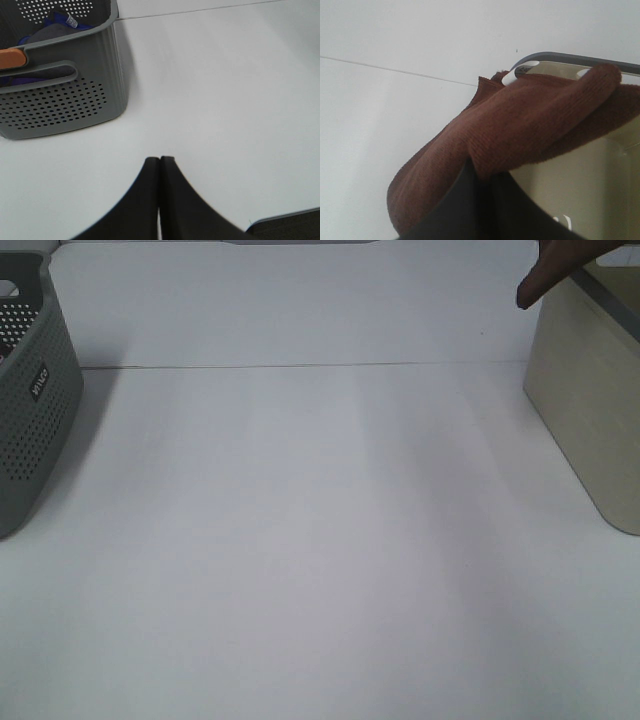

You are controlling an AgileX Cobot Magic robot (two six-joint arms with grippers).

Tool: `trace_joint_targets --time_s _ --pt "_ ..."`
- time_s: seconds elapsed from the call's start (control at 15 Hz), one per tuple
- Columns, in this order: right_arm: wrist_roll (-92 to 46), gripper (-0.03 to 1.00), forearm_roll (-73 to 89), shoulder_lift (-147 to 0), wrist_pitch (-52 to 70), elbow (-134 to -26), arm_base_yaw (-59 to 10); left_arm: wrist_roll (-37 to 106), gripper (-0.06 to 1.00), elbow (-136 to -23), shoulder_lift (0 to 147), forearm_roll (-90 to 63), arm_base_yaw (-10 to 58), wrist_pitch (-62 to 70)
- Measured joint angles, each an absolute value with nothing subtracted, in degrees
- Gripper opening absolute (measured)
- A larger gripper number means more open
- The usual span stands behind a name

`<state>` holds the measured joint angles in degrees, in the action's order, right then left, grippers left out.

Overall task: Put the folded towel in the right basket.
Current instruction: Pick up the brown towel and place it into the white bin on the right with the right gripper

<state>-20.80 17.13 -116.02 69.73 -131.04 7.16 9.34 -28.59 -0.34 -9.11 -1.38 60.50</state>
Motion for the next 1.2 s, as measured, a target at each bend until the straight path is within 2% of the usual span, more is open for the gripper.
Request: trace_joint_targets --time_s 0.47,1.2 --pt "-25.4 0.03 21.4 -116.0 69.7 -127.9 19.4 9.3 0.00 -28.6 -0.3 -9.1 -1.4 60.5" --pt "-24.7 0.03 17.4 -121.0 69.8 -125.0 20.0 9.3 0.00 -28.6 -0.3 -9.1 -1.4 60.5"
